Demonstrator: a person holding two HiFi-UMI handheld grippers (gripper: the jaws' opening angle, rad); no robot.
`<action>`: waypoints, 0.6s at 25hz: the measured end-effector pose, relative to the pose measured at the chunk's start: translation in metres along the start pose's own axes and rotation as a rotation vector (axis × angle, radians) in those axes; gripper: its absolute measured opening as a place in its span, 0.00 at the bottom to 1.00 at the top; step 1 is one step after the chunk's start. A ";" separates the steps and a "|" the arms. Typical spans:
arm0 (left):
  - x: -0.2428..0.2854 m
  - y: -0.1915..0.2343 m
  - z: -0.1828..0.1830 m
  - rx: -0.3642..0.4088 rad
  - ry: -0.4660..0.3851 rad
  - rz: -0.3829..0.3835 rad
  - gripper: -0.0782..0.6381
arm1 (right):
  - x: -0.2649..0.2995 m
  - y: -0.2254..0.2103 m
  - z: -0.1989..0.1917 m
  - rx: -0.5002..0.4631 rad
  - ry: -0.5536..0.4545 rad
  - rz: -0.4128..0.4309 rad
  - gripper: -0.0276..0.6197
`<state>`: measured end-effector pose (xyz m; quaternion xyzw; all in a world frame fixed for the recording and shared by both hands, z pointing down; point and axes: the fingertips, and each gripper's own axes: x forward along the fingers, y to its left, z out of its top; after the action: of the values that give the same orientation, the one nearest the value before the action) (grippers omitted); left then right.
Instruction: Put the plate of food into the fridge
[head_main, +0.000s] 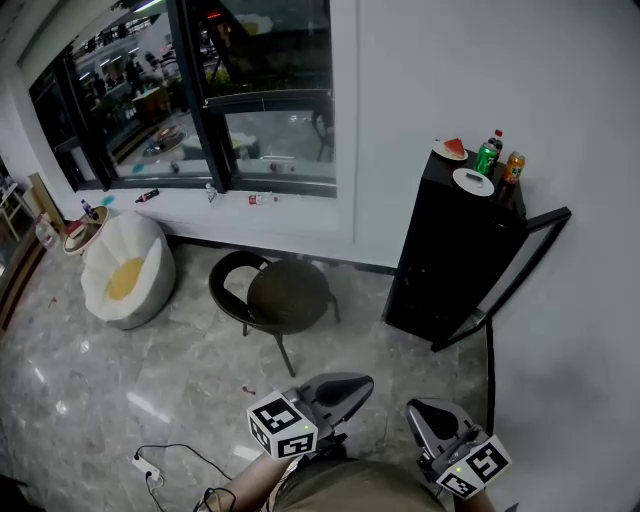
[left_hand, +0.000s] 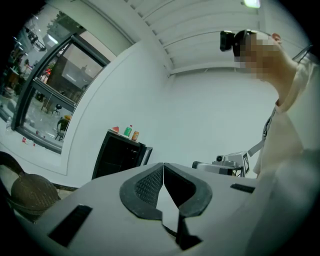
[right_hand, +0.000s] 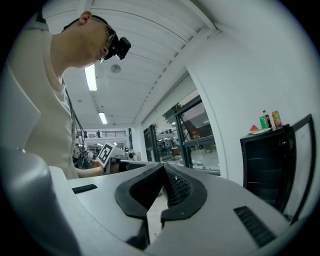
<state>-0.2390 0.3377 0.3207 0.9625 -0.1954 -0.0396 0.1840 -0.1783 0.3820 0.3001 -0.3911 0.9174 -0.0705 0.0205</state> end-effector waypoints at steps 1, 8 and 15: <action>-0.005 0.005 0.002 -0.003 0.000 0.001 0.13 | 0.009 0.004 -0.001 -0.017 0.011 0.006 0.08; -0.037 0.040 0.006 -0.016 -0.001 0.011 0.13 | 0.052 0.016 -0.003 0.039 0.002 0.015 0.08; -0.053 0.059 0.009 -0.020 -0.005 0.033 0.13 | 0.069 0.019 -0.011 0.100 0.016 0.016 0.08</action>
<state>-0.3108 0.3049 0.3339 0.9572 -0.2112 -0.0411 0.1937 -0.2409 0.3468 0.3095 -0.3818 0.9159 -0.1194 0.0333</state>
